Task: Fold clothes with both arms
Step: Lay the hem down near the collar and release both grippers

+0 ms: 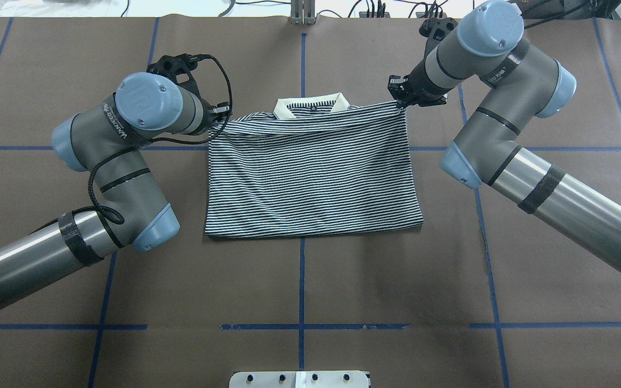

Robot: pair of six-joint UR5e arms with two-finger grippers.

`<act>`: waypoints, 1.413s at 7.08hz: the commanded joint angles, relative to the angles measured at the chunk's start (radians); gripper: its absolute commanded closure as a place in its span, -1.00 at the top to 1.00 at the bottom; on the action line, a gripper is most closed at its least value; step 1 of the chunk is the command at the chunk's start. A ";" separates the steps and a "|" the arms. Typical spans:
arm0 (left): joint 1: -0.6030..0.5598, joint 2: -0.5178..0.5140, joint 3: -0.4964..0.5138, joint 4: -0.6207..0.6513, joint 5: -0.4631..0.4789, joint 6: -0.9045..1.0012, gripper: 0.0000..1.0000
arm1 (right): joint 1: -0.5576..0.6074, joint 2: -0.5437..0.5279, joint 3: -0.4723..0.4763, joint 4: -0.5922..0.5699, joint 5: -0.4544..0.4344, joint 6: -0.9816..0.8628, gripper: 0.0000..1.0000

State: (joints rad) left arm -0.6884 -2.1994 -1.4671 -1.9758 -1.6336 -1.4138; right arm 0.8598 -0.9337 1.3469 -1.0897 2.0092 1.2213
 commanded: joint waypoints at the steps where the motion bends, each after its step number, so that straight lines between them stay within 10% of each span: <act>1: 0.003 -0.008 0.001 0.002 0.000 0.000 0.92 | -0.002 0.001 0.001 -0.001 -0.001 0.000 0.99; 6: -0.002 0.003 -0.053 0.014 -0.041 0.006 1.00 | -0.004 -0.057 0.076 -0.018 0.061 0.017 1.00; 10: 0.000 0.006 -0.147 0.100 -0.043 0.001 1.00 | -0.218 -0.292 0.426 -0.268 -0.038 0.068 1.00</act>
State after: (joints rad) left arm -0.6889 -2.1949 -1.6010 -1.8888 -1.6763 -1.4125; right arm 0.7201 -1.1940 1.7226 -1.3096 2.0164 1.2574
